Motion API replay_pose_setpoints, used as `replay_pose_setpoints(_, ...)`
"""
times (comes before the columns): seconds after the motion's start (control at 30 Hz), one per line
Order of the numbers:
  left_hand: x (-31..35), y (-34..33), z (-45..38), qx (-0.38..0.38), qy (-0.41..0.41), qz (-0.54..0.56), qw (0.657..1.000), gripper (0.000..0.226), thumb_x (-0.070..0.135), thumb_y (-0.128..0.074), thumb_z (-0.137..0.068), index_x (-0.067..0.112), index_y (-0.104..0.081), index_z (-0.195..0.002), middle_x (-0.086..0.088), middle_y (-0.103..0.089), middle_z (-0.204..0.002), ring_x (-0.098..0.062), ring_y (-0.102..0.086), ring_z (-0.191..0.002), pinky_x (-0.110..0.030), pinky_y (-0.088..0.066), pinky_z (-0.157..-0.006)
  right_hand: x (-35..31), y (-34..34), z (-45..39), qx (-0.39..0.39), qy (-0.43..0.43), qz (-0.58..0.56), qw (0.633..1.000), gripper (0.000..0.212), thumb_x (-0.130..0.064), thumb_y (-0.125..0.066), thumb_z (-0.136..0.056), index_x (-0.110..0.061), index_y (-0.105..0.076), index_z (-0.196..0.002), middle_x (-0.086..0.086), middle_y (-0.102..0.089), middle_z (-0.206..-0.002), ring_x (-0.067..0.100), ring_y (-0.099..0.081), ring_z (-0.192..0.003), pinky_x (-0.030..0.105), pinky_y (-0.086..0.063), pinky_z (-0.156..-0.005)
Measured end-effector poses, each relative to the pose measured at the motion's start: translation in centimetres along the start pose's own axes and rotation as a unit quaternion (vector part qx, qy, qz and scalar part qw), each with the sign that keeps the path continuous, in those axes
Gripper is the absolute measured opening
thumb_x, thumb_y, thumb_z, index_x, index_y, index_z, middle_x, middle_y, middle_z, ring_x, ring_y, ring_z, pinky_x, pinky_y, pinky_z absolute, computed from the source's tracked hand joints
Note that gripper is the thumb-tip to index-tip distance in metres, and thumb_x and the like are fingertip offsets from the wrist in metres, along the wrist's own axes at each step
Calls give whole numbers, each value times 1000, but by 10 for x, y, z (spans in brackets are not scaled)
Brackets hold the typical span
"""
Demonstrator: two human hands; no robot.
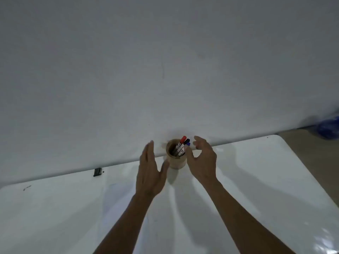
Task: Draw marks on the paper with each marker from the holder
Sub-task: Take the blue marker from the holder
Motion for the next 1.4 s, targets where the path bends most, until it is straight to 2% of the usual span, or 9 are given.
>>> replay_pose_setpoints(0.13,-8,-28,-4,-55,57,43,996,82,44,-61,-93,23,-14,-156,2,-25,-163,-16,-25,-150,-25,-25,-116,7,-10,1,8,-46,2,999,43,-26,-77,-88,-12,-65,-128,4,-75,-111,19,-66,-102,11,-40,-75)
replay_pose_setpoints(0.23,1,-37,-10,-43,52,96,993,66,35,-69,-89,37,-32,-144,24,-44,-137,11,-43,-124,-5,-28,-101,10,-15,0,29,-62,-2,998,33,-28,-79,-87,-13,-71,-116,1,-77,-105,10,-63,-91,3,-38,-69)
replay_pose_setpoints(0.3,3,-42,-15,-35,40,118,992,59,28,-73,-87,50,-36,-128,31,-47,-122,22,-46,-109,-9,-38,-96,14,-17,-1,36,-81,-3,996,26,-28,-79,-87,-14,-74,-109,0,-77,-103,7,-62,-88,1,-39,-67)
replay_pose_setpoints(0.4,-5,-51,-20,-20,58,144,988,60,24,-74,-87,47,-41,-131,27,-53,-125,15,-49,-112,-28,-48,-102,18,-20,-3,48,-84,-3,995,21,-30,-80,-86,-14,-76,-99,0,-77,-97,8,-62,-85,1,-39,-67)
replay_pose_setpoints(0.6,-12,-58,-20,-2,60,166,984,58,23,-73,-88,41,-42,-134,21,-54,-130,9,-52,-115,-33,-49,-105,15,-20,-3,63,-57,0,996,19,-23,-82,-85,-8,-76,-96,-3,-69,-88,-3,-59,-76,-3,-40,-73)
replay_pose_setpoints(0.87,-14,-61,-21,-3,82,244,966,58,1,-71,-86,14,-50,-138,-1,-58,-135,12,-53,-117,-5,-47,-92,4,-8,-1,61,-62,-88,992,15,-22,-75,-91,-13,-71,-102,-11,-70,-86,-17,-62,-87,2,-46,-69)
replay_pose_setpoints(1.03,-11,-60,-22,-1,62,229,971,59,8,-74,-85,15,-49,-139,-2,-59,-137,-15,-55,-126,-34,-52,-104,-16,7,4,99,-39,-191,976,9,-20,-68,-97,-18,-67,-105,-2,-75,-97,12,-72,-94,13,-54,-78)
replay_pose_setpoints(1.23,-21,-52,-26,-45,66,147,986,78,16,-82,-79,20,-40,-145,-1,-58,-140,-18,-54,-128,-29,-49,-94,-40,19,14,105,-19,-261,959,15,-22,-55,-104,-13,-61,-115,-3,-71,-98,23,-75,-93,34,-60,-86)
replay_pose_setpoints(1.4,-40,-6,-14,-20,47,87,995,60,10,-71,-89,15,-45,-142,-7,-63,-131,-19,-60,-121,-25,-52,-91,-44,0,38,36,-75,-250,965,20,-30,-57,-103,-19,-67,-117,-5,-67,-90,18,-67,-72,33,-55,-67)
Point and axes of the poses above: each hand's wrist, its own z-axis away from the middle knuckle, its own y-axis out of the back of the hand, x = y × z, the point moved 4 cm from there along -z, towards the middle knuckle
